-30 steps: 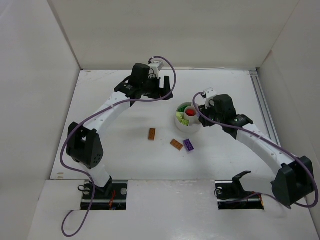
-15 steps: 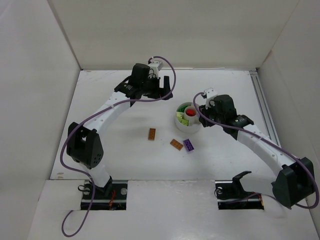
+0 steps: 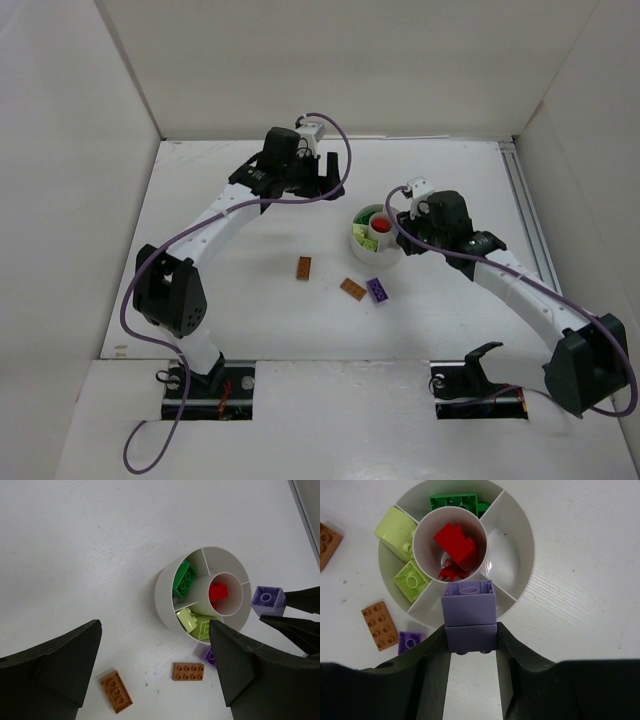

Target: Sort the legos into containers by color

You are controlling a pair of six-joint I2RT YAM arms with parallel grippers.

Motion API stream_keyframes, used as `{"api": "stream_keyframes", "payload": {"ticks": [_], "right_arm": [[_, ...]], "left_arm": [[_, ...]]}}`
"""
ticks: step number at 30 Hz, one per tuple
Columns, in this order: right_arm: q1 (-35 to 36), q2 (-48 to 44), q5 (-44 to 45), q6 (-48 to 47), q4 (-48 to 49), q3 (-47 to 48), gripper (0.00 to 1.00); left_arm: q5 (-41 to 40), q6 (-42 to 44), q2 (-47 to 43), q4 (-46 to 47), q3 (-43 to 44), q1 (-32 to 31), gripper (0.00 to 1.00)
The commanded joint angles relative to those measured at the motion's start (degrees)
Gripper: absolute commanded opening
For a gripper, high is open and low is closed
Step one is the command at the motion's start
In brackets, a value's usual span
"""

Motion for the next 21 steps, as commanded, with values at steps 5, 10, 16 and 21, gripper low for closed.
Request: {"api": "stream_keyframes", "payload": {"ticks": [5, 10, 16, 21], "right_arm": [[-0.39, 0.15, -2.00, -0.48, 3.62, -0.17, 0.35], [0.14, 1.20, -1.48, -0.48, 4.15, -0.17, 0.41], [1.72, 3.14, -0.34, -0.48, 4.15, -0.17, 0.46], [2.87, 3.67, 2.12, -0.48, 3.62, 0.45, 0.52]], "left_arm": [[-1.36, -0.37, -3.83, 0.38, -1.34, 0.12, 0.85], [-1.37, -0.37, -3.83, -0.14, -1.34, 0.12, 0.85], [-1.37, -0.37, -4.36, -0.14, -1.86, 0.12, 0.85], [-1.89, -0.37, -4.89, -0.14, -2.39, 0.12, 0.85]]}}
